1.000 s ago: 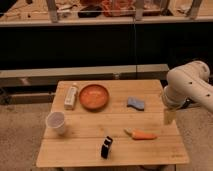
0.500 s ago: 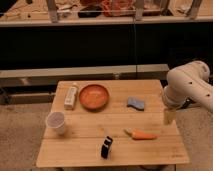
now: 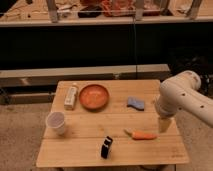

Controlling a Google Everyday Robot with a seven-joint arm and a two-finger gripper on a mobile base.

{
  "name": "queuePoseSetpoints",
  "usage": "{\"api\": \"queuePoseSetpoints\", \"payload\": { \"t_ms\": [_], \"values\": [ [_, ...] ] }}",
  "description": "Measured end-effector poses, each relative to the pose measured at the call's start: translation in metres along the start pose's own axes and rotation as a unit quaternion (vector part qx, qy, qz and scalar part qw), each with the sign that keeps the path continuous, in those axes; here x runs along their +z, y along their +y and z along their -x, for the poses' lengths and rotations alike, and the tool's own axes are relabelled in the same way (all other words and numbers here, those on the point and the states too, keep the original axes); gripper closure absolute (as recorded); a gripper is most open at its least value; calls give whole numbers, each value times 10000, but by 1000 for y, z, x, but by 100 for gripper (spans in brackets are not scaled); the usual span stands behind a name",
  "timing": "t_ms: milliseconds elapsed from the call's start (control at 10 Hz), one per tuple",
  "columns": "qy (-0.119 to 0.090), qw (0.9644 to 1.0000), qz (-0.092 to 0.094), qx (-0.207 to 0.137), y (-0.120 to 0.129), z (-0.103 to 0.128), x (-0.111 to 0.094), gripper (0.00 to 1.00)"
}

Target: Knock the eraser over

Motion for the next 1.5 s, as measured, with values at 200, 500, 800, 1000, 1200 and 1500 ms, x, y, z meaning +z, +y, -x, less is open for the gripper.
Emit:
{"api": "queuePoseSetpoints", "payload": {
  "t_ms": [200,500,800,1000,1200,1500],
  "values": [
    [-1,9999,-17,-157,6,7,4,20],
    [-5,9972,-20,-743,25,36,14,20],
    [-9,9950,30,-1000,40,48,17,20],
    [-42,9928,71,-1191,49,62,20,20],
    [-63,9913,82,-1309,56,68,23,20],
    [-140,9900,121,-1396,65,74,29,20]
  ]
}}
